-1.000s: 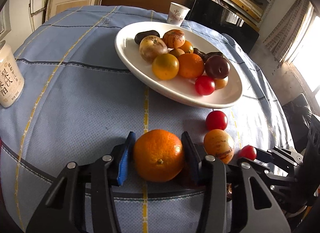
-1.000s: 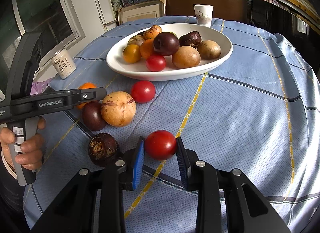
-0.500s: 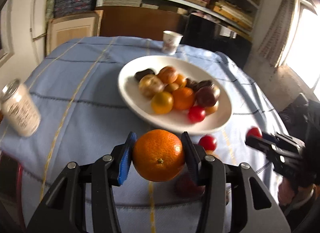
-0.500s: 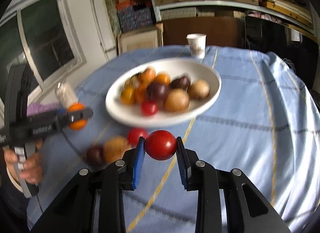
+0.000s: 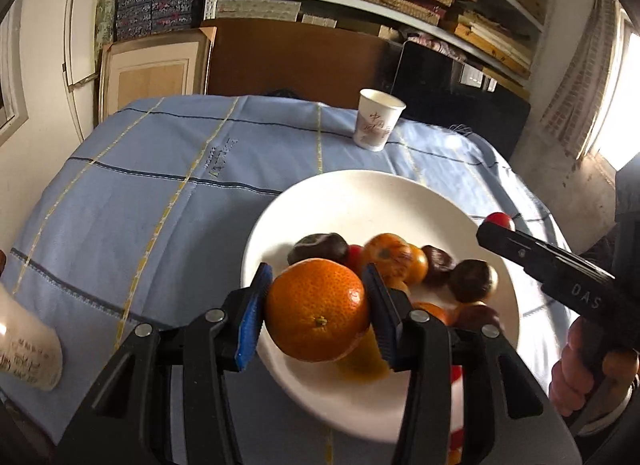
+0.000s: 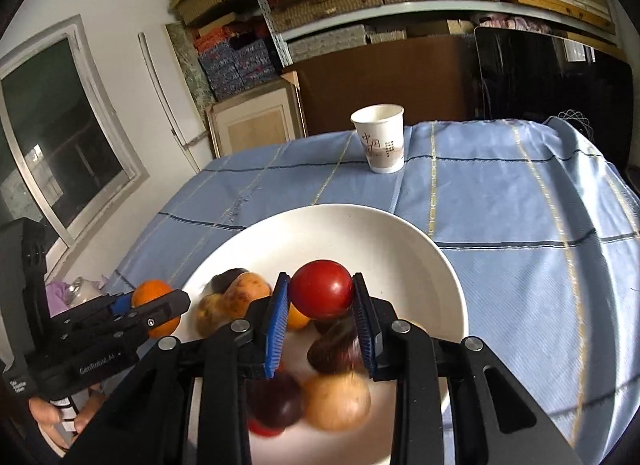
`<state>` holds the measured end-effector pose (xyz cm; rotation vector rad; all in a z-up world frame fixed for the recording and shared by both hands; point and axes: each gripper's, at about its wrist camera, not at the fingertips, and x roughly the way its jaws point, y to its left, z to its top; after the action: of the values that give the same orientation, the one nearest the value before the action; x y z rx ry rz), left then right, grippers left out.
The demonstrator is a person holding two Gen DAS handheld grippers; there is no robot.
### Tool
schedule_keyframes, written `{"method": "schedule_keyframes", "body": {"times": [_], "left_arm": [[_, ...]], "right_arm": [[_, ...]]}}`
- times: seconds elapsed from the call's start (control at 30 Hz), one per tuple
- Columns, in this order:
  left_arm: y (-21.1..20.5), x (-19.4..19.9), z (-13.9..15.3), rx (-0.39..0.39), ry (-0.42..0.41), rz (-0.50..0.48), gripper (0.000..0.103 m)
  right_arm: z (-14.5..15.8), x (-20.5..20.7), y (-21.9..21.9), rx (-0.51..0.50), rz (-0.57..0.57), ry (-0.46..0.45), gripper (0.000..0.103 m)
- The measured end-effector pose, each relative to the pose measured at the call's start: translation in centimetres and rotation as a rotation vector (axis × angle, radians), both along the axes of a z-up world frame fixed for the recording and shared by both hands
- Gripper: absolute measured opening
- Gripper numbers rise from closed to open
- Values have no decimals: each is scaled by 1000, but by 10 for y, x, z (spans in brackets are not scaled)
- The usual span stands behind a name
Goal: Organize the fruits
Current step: 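Carry the tomato onto the plate with the right tool while the left tool places the orange, then open and withdraw both tools from the plate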
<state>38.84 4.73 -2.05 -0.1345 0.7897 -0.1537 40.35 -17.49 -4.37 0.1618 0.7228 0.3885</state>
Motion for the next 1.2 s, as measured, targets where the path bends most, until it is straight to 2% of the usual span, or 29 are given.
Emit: {"method": "schedule_keyframes", "body": {"times": [0.13, 0.17, 0.2, 0.23, 0.3, 0.43, 0.5, 0.67, 0.77, 0.9, 1.0, 1.13, 1.2], "left_arm": [[0, 12, -9, -1, 21, 3, 46], [0, 14, -11, -1, 29, 5, 47], [1, 16, -11, -3, 34, 14, 52], [2, 15, -10, -9, 38, 19, 70], [5, 7, 0, -18, 7, 41, 85], [6, -24, 27, 3, -79, 50, 96], [7, -46, 36, 11, -104, 44, 98], [10, -103, 31, 44, -147, 65, 98], [10, -130, 10, 91, -116, 61, 98], [13, -144, -6, 102, -55, 56, 98], [16, -151, -6, 98, -64, 68, 98], [17, -154, -7, 152, -78, 106, 98], [16, -152, -7, 155, -70, 102, 98]], "right_arm": [[-6, 9, 8, -29, 11, 11, 32], [-6, 10, 9, -31, 8, 12, 36], [-6, 10, 9, -27, 5, 11, 43], [-4, 8, 7, -20, 1, 8, 45], [4, -2, 1, 10, -11, -4, 57], [19, -37, -10, 58, 4, -36, 64], [22, -60, -15, 57, 2, -51, 74], [-3, -110, -25, 52, 0, -19, 77], [-24, -134, -21, 17, 33, 51, 77], [-37, -163, -7, -28, 95, 67, 77], [-39, -181, 10, -68, 179, 56, 77], [-44, -196, 34, -139, 272, 70, 77], [-44, -200, 39, -160, 296, 69, 77]]}}
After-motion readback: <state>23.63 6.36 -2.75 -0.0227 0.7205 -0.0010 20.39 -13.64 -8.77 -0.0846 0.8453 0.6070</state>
